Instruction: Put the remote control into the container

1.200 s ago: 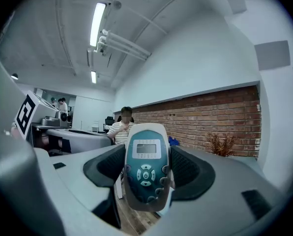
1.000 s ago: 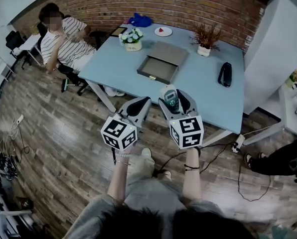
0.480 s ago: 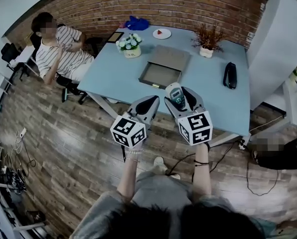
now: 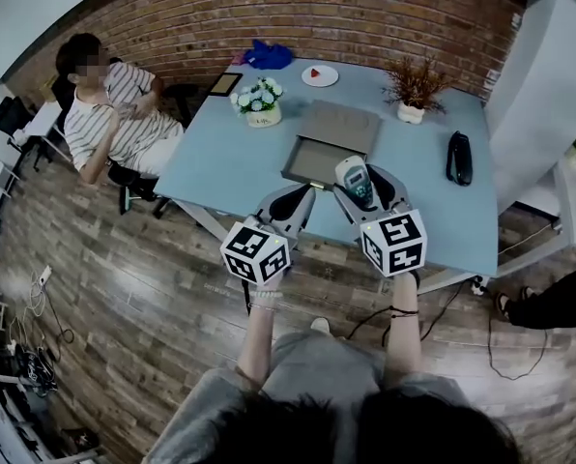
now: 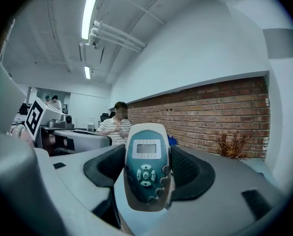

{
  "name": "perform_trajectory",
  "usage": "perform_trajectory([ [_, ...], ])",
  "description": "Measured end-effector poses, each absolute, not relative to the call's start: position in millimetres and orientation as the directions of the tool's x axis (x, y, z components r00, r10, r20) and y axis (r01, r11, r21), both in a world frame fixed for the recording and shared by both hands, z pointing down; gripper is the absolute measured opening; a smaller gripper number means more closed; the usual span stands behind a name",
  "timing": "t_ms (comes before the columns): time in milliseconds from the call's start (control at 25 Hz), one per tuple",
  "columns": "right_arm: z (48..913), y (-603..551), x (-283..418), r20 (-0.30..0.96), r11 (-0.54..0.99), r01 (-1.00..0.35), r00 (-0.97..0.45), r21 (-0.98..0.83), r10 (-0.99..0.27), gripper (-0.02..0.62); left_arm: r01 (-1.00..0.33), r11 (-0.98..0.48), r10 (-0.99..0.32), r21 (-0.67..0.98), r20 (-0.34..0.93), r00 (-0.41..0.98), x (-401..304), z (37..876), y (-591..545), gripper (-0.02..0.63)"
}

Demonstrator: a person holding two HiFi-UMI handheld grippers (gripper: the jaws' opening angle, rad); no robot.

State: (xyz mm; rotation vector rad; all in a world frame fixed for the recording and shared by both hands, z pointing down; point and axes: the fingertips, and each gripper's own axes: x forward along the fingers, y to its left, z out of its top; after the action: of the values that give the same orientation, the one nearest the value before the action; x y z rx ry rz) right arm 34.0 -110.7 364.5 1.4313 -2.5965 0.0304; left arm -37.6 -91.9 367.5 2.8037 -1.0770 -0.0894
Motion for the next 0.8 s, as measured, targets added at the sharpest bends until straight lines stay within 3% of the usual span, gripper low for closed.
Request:
perform_trajectory([
  [800,403,-156,-1,0.256,0.563,-0.825,-0.534,0.051,-0.806,0.284,-0.676,-0.69,-0.694,0.26,0.029,0.719,-80,412,-128,0.003],
])
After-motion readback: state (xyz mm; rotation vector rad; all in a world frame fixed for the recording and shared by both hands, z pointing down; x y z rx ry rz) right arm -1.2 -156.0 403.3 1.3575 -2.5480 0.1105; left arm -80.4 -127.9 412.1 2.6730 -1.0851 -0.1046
